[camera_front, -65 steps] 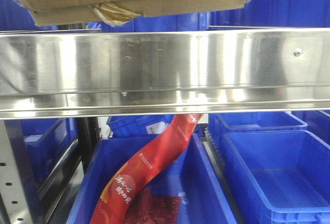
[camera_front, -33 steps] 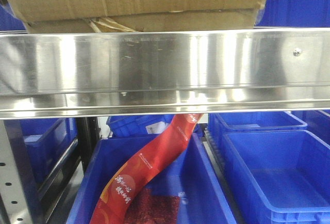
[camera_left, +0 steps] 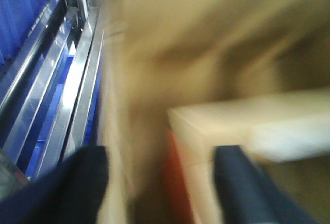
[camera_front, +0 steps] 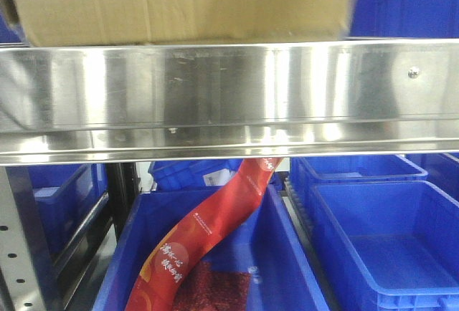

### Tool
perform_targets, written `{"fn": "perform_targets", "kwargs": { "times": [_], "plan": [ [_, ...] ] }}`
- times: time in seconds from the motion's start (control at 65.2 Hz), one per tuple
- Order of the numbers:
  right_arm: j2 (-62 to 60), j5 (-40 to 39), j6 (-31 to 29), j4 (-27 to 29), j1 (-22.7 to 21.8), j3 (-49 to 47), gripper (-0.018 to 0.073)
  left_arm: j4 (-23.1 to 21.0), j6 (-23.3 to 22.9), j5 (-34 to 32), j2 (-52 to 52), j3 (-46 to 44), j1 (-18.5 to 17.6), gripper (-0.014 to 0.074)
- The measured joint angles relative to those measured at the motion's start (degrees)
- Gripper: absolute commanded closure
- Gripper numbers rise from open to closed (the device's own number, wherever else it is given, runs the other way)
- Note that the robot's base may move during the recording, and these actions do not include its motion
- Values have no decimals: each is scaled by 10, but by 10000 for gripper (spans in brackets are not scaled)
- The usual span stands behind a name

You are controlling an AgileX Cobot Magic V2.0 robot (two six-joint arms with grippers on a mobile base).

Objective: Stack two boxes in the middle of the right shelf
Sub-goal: 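Lower the held boxes onto the middle steel shelf, then open both grippers and pull them back from the boxes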

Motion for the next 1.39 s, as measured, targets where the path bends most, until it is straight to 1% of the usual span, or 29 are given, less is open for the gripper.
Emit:
{"fn": "perform_targets", "kwargs": {
  "times": [0.092, 0.138, 0.184, 0.215, 0.23, 0.261, 0.276, 0.291, 0.307, 0.322, 0.337, 0.352, 0.368, 0.383, 0.398, 0.506, 0.567, 0.628, 0.674, 0.705, 0.782, 0.889, 1.011, 1.088, 1.211, 1.303, 1.395],
  "plan": [
    [-7, -2, 0, -4, 0, -1, 139, -2, 0, -2, 0, -8, 0, 204],
    [-11, -2, 0, -5, 0, 0, 164, -3, 0, -2, -1, -11, 0, 207],
    [-15, -2, 0, -6, 0, 0, 222, -3, 0, -2, -4, -11, 0, 225],
    [-17, -2, 0, -7, 0, 0, 285, -3, 0, -2, -5, -12, 0, 246],
    [-18, -2, 0, -7, 0, 0, 331, -3, 0, -2, -4, -12, 0, 263],
    [-20, 1, 0, -9, 0, 0, 399, -3, 0, -2, -4, -12, 0, 318],
    [-20, 1, 0, -9, 0, 0, 454, -3, 0, -2, -5, -12, 0, 344],
    [-20, 3, 0, -9, 0, 0, 493, -3, 0, -2, -5, -13, 0, 390],
    [-20, 6, 0, -9, 0, 0, 552, -3, 0, -2, -5, -13, 0, 457],
    [-20, 7, 0, -9, 0, 0, 611, -3, 0, -2, -5, -13, 0, 493],
    [-20, 8, 0, -9, 0, 0, 652, -3, 0, -2, -5, -13, 0, 531],
    [-20, 10, 0, -9, 0, 0, 713, -3, 0, -2, -5, -13, 0, 589],
    [-20, 11, 0, -9, 0, 0, 726, -3, 0, -2, -5, -13, 0, 628],
    [-20, 11, 0, -9, 0, 0, 719, -3, 1, -2, -5, -13, 0, 687],
    [-20, 11, 1, -9, 0, 0, 719, -3, 1, -2, -5, -13, 0, 708],
    [-21, 13, -3, -10, 0, 0, 721, -6, 15, -2, -6, -14, 0, 706],
    [-22, 14, -17, -10, 0, 0, 721, -23, 49, -4, -11, -14, 0, 706],
    [-30, -10, -29, -11, 0, 14, 721, -48, 91, -19, -21, -5, 0, 706],
    [-40, -40, -32, -11, -2, 36, 721, -69, 115, -48, -37, 18, 0, 706],
    [-48, -64, -33, -11, -4, 57, 721, -78, 122, -70, -47, 35, 0, 706],
    [-75, -127, -36, -12, -4, 121, 721, -98, 133, -132, -87, 104, 0, 706],
    [-124, -216, -37, -12, -8, 219, 721, -105, 138, -228, -158, 229, 0, 706],
    [-187, -331, -39, -12, -29, 329, 721, -108, 140, -321, -242, 355, 0, 706],
    [-224, -377, -39, -12, -46, 392, 721, -108, 140, -364, -301, 430, 0, 706],
    [-289, -400, -39, -12, -63, 467, 721, -112, 140, -388, -393, 521, 0, 706],
    [-343, -400, -39, -13, -67, 514, 721, -114, 140, -391, -456, 579, 0, 707],
    [-397, -387, -39, -14, -67, 545, 721, -114, 140, -391, -517, 619, 0, 707]
  ]
}}
